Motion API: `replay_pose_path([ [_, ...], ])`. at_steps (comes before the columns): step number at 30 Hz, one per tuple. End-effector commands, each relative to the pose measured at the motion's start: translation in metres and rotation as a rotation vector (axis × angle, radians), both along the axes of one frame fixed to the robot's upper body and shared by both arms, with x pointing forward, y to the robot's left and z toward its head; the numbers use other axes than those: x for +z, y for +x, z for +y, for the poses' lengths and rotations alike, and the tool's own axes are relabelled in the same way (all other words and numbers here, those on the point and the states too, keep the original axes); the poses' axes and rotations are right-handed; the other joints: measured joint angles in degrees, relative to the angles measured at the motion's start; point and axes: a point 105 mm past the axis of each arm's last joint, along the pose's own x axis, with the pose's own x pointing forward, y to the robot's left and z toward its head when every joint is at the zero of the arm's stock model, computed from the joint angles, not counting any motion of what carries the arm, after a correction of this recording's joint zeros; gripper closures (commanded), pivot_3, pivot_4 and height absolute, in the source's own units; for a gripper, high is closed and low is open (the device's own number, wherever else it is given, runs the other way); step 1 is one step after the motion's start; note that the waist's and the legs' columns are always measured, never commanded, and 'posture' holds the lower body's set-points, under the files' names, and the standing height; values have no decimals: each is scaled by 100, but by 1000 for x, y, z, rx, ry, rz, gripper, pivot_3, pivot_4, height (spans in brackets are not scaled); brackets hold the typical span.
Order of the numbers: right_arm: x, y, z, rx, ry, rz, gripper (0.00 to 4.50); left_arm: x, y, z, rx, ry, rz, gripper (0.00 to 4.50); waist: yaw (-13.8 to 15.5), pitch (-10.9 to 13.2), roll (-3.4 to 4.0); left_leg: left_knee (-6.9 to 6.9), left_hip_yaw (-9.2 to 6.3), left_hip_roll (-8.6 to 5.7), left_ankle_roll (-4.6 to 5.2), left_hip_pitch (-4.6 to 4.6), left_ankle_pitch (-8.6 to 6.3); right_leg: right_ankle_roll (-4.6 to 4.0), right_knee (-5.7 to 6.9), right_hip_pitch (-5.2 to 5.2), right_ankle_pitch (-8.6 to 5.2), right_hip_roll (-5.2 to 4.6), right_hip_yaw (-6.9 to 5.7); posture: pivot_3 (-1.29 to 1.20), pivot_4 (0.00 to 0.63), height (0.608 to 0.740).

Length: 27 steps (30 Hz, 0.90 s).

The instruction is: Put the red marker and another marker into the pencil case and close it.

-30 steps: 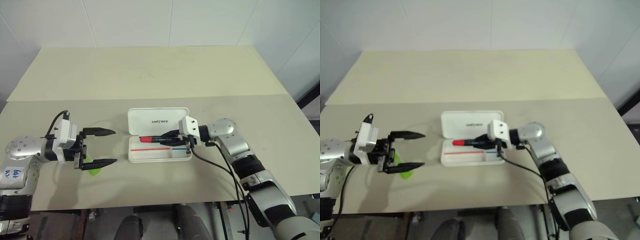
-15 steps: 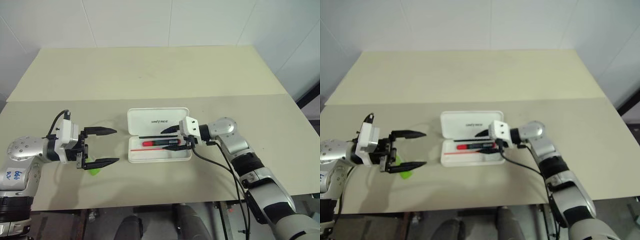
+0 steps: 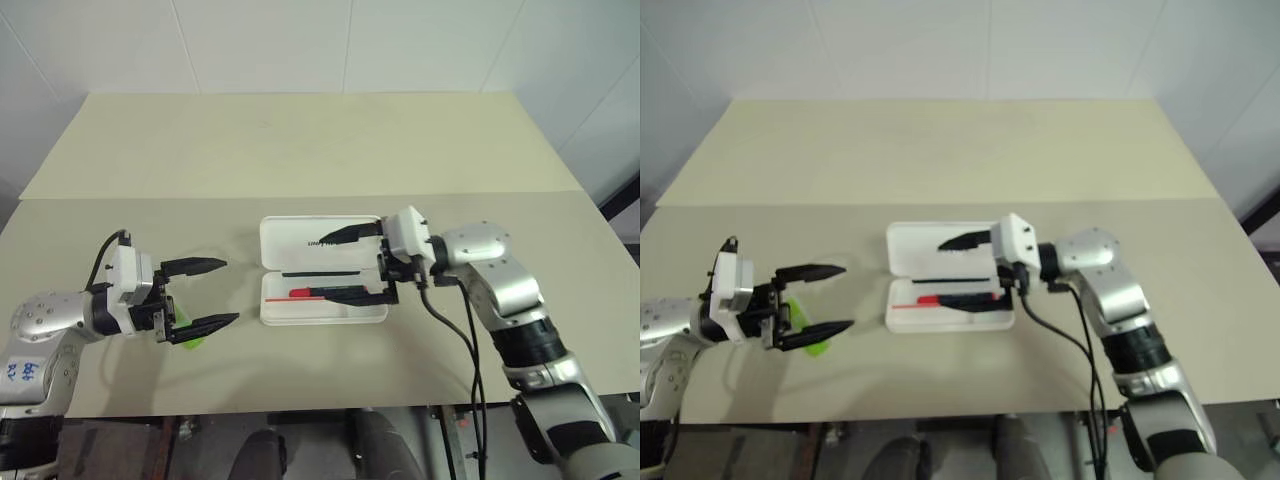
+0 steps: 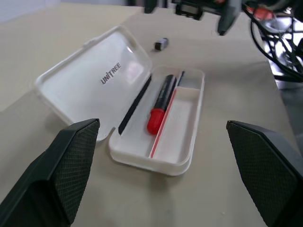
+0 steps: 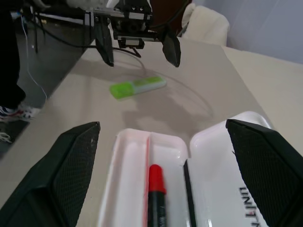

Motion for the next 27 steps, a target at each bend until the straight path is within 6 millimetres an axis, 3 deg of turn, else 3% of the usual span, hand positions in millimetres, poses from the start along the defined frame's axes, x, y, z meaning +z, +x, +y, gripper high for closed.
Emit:
replay_pose_path([
  [1,16,-7,-22,-48,34,-10,15,7,-7,-9,172,-62,-59,0,2,0,0,0,1,-1,0,-3,0,3,-10,1,1,-2,0,0,150,740],
  [3,19,-4,-39,-103,43,12,15,7,-10,-10,339,-123,-69,0,12,0,-1,-1,4,-9,3,-4,-1,5,-13,1,3,-28,-3,0,150,740],
  [6,23,-2,-50,-125,44,8,15,8,-15,-11,455,-156,-71,0,15,0,-5,3,9,-22,5,-7,-1,14,-39,1,7,-56,-3,0,150,740],
  [11,25,9,-64,-148,-1,8,15,12,-14,3,757,-206,-113,0,-10,0,-5,6,17,-34,5,48,2,14,-47,66,9,13,4,0,150,740],
  [13,26,10,-62,-135,-6,7,15,9,-14,6,870,-229,-99,0,-14,0,-6,7,23,-27,6,58,2,11,-61,86,10,23,2,0,150,740],
  [16,31,10,-53,-81,-14,1,15,-15,-17,3,1085,-225,11,0,-22,0,-4,10,26,-26,6,56,2,14,-60,85,16,26,14,0,150,740],
  [20,35,8,-47,-41,-28,-2,15,-27,-16,-3,1195,-256,99,0,-4,-1,-6,14,27,-29,6,49,2,23,-70,85,22,31,11,0,150,740],
  [27,40,8,-45,-26,-44,-8,15,-46,-14,10,1378,-186,199,0,43,-1,-6,12,25,-31,4,39,0,22,-83,85,22,27,4,0,150,740],
])
